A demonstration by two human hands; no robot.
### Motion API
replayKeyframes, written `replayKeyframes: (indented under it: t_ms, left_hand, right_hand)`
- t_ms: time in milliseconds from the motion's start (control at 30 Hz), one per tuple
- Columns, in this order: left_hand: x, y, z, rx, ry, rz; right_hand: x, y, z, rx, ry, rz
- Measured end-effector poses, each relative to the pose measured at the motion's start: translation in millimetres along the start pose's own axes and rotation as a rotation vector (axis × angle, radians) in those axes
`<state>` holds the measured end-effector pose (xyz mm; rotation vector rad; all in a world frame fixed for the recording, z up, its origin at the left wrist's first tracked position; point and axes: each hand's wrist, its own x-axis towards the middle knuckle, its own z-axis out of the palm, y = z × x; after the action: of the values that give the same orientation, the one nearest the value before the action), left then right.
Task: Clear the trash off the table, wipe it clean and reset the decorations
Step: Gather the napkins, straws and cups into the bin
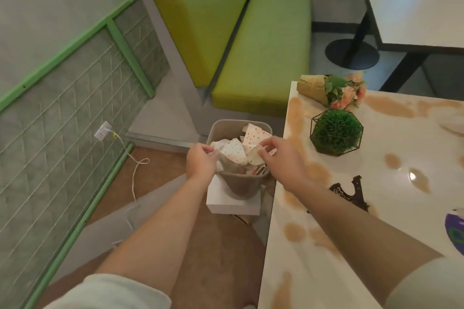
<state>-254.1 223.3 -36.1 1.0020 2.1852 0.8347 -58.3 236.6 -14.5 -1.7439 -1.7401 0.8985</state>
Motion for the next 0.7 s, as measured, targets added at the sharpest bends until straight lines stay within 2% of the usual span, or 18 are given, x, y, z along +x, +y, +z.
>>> replayKeyframes:
  t_ms: [100, 233, 367, 467, 567, 700]
  left_hand:
    - [9, -4, 5, 0.003, -0.044, 0.024]
    - [15, -14, 10, 0.163, -0.183, 0.077]
    - [19, -30, 13, 0.322, -0.064, 0.13]
    - [21, -41, 15, 0.298, -0.024, 0.102]
    - [24, -51, 16, 0.209, -0.084, 0.062]
    - [23, -51, 15, 0.165, -0.096, 0.048]
  right_hand:
    - [6, 2, 15, -0.05, 0.0, -0.014]
    - [15, 6, 30, -0.053, -0.001, -0.013]
    - [23, 10, 47, -0.04, 0.004, 0.003]
    - [26, 13, 62, -0.097, -0.033, -0.029]
    - [27, 19, 80, -0.244, -0.23, -0.104]
    - [24, 19, 94, -0.397, -0.483, -0.073]
